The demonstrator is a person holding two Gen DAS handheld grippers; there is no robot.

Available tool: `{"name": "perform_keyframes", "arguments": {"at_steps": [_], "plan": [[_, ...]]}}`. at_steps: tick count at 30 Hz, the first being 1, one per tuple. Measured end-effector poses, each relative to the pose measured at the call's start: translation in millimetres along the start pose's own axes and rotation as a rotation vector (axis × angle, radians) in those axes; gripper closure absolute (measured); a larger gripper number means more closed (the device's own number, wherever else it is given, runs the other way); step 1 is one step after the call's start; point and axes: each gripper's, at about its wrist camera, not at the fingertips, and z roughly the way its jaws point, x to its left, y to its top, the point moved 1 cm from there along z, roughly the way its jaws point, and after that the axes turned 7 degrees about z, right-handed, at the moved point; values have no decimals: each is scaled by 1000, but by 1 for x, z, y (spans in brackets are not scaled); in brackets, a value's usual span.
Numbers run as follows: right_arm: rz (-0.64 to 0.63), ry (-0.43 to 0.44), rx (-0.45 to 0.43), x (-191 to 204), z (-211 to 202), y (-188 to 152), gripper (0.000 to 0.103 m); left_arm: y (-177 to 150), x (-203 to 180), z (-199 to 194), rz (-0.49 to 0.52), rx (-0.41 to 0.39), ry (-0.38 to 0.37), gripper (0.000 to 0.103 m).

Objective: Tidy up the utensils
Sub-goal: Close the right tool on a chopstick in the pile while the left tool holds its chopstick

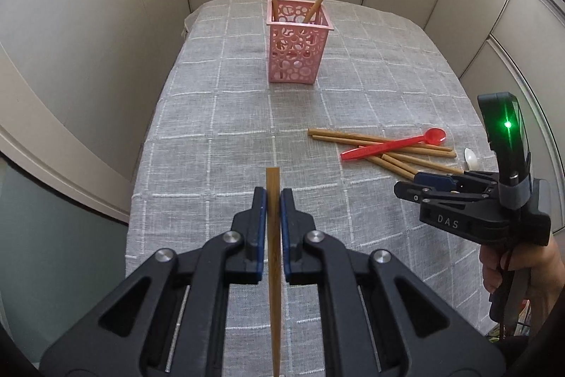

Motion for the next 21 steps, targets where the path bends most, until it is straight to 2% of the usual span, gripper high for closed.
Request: {"name": "perform_keyframes", "arguments": {"at_steps": [5, 8, 12, 15, 21], "plan": [[-65, 9, 40, 10, 5, -3, 65, 4, 3, -5, -12, -21, -2, 94], [-115, -15, -10, 18, -5, -3, 65, 5, 5, -5, -19, -21, -9, 94], [-93, -28, -45, 15, -9, 3, 60, 3, 6, -6, -18, -20, -12, 94], [-77, -31, -5, 10, 2, 3, 59, 3, 5, -6, -14, -18, -15, 94], [-75, -27, -33, 8, 4, 7, 57, 3, 5, -5, -15, -12, -16, 94]]}}
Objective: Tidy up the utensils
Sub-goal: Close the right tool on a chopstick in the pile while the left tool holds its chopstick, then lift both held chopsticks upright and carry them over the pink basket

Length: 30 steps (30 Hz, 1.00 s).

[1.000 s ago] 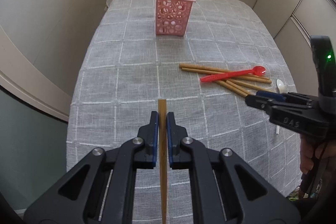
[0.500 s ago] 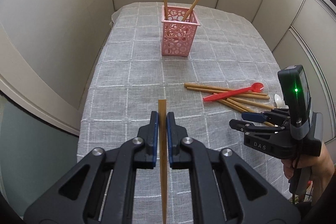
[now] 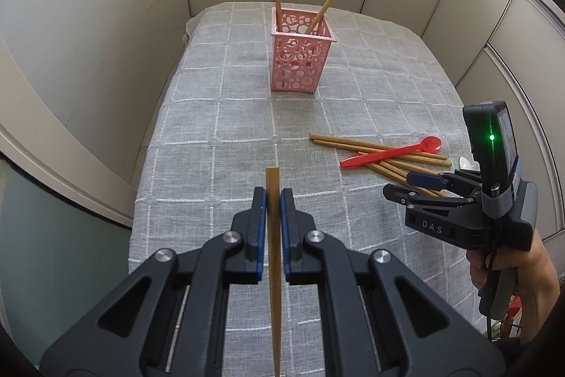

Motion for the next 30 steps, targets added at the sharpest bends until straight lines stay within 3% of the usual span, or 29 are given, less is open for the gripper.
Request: {"name": "perform_keyframes", "arguments": {"at_steps": [4, 6, 7, 10, 12, 16, 17, 19, 21, 27, 30], "plan": [[10, 18, -7, -2, 4, 7, 56, 0, 0, 1, -1, 5, 0, 94], [13, 33, 31, 1, 13, 9, 54, 0, 1, 2, -4, 7, 1, 94], [-9, 19, 15, 6, 13, 9, 54, 0, 1, 2, -6, 8, 2, 94], [-81, -26, 80, 24, 16, 7, 55, 1, 5, 3, -14, 12, 3, 94], [-121, -7, 104, 36, 15, 5, 60, 1, 6, 4, -17, 15, 4, 94], [-181, -53, 78, 55, 20, 4, 60, 2, 7, 6, -24, 20, 1, 94], [-198, -67, 71, 60, 21, 4, 62, 2, 7, 6, -25, 20, 0, 94], [-217, -80, 57, 67, 22, 5, 81, 2, 7, 5, -21, 19, 1, 94], [-237, -82, 50, 74, 19, 1, 91, 2, 9, 4, -22, 18, 3, 94], [-250, -96, -24, 99, 6, 2, 96, 9, 21, -17, -54, -38, -5, 94], [-200, -38, -90, 100, -21, 4, 96, 10, 24, -30, -64, -76, -12, 94]]}}
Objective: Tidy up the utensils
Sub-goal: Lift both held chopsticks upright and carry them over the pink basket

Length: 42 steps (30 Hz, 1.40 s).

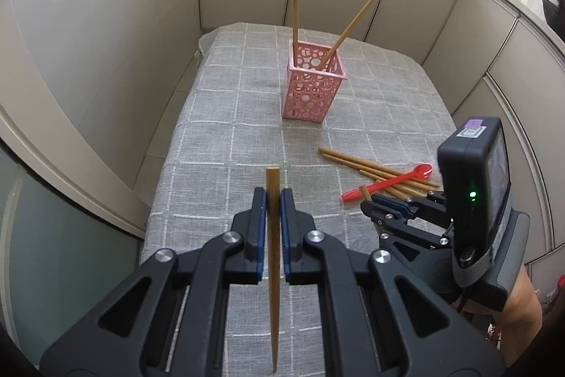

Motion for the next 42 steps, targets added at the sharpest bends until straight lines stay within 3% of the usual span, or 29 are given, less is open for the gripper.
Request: {"name": "perform_keyframes", "arguments": {"at_steps": [7, 21, 32, 42], "plan": [[126, 64, -180, -15, -55, 2, 96, 6, 1, -16, 2, -61, -1, 94], [276, 28, -538, -52, -165, -3, 96, 34, -23, -58, 98, -216, 58, 95], [332, 39, -723, -69, -230, 27, 96, 81, -44, -88, 157, -351, 64, 95], [410, 78, -852, -77, -246, 61, 96, 109, -35, -65, 122, -440, 12, 95]]}}
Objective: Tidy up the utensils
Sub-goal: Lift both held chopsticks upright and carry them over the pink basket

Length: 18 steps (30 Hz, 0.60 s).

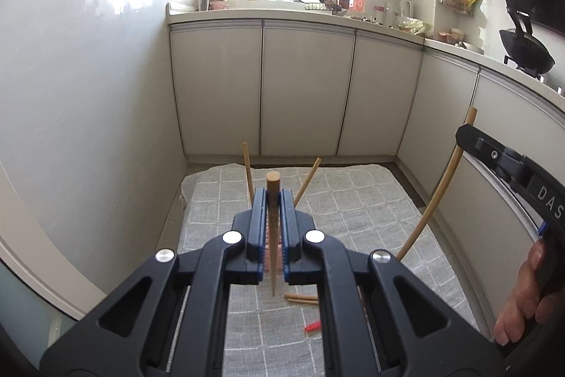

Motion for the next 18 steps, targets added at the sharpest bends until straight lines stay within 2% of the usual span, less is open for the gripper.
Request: {"name": "perform_keyframes", "arguments": {"at_steps": [4, 10, 18], "plan": [[13, -5, -56, 3, 18, -1, 96, 1, 10, 16, -52, -41, -25, 95], [-19, 2, -143, 15, 47, 4, 96, 7, 14, 39, -46, -98, -7, 95], [23, 7, -141, 9, 97, 2, 96, 19, 10, 55, 9, -166, -4, 95]]}}
